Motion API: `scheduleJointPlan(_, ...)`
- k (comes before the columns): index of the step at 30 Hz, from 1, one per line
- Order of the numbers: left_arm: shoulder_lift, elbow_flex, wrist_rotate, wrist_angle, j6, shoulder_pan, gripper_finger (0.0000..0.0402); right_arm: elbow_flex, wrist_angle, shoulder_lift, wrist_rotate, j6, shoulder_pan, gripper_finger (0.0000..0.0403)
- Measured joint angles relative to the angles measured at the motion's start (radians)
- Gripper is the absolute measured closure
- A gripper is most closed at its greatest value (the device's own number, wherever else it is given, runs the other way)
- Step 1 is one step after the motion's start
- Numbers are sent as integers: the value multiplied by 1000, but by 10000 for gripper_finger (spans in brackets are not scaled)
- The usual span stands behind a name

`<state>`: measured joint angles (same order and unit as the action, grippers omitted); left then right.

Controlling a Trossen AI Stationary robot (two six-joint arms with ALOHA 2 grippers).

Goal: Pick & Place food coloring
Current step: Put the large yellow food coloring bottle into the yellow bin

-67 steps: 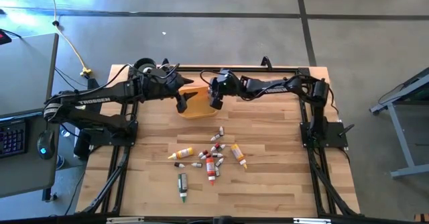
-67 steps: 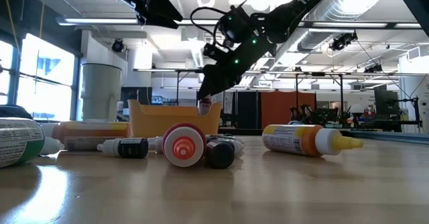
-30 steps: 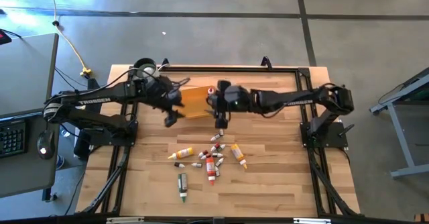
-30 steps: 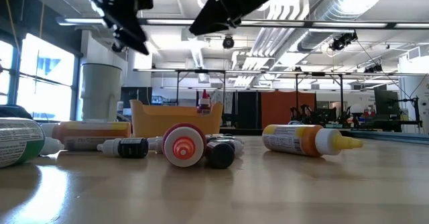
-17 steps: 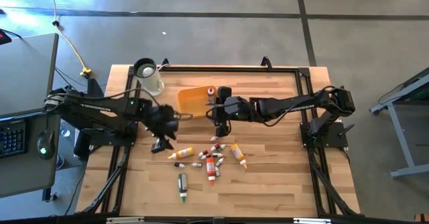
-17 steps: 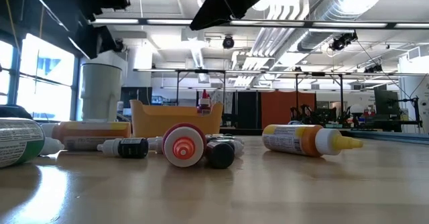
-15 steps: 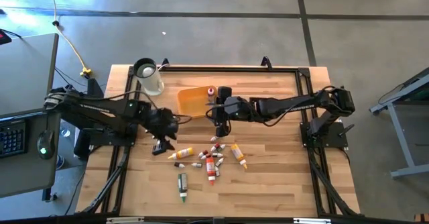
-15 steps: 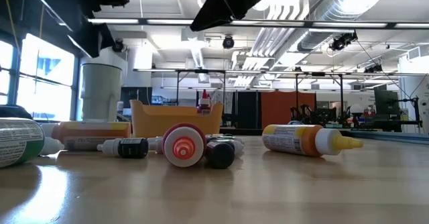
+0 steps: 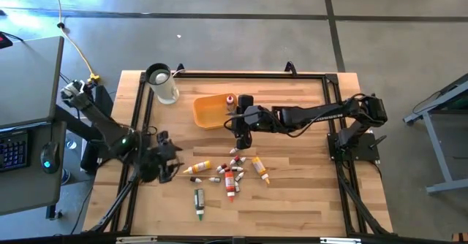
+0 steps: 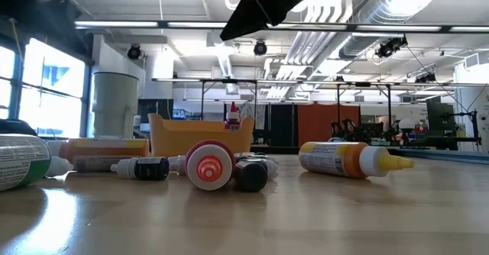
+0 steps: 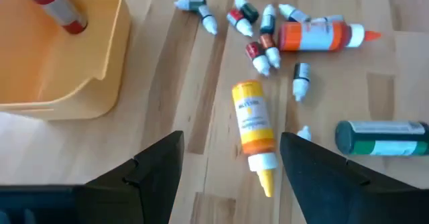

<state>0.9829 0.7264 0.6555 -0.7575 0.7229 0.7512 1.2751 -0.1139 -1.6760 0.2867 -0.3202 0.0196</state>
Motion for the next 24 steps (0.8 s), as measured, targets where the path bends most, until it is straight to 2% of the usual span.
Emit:
scheduleJointPlan(3,-1,-106,108,81,85,80,156,0,11,0,0,-3,0,197)
scheduleJointPlan(6,0,-226,169,248,149,129,156,0,24,0,0,-30,0,197)
scheduleJointPlan(12,0,-445,148,684,114,146,156,0,55,0,0,-78,0,197)
scheduleJointPlan(16,3,-549,122,932,30,146,156,0,80,0,-1,-82,0,197)
scheduleJointPlan(19,4,-602,87,1014,-29,146,156,0,80,0,-1,-82,0,197)
scheduleJointPlan(24,4,-637,109,1053,-9,146,156,0,77,0,-1,-82,0,197)
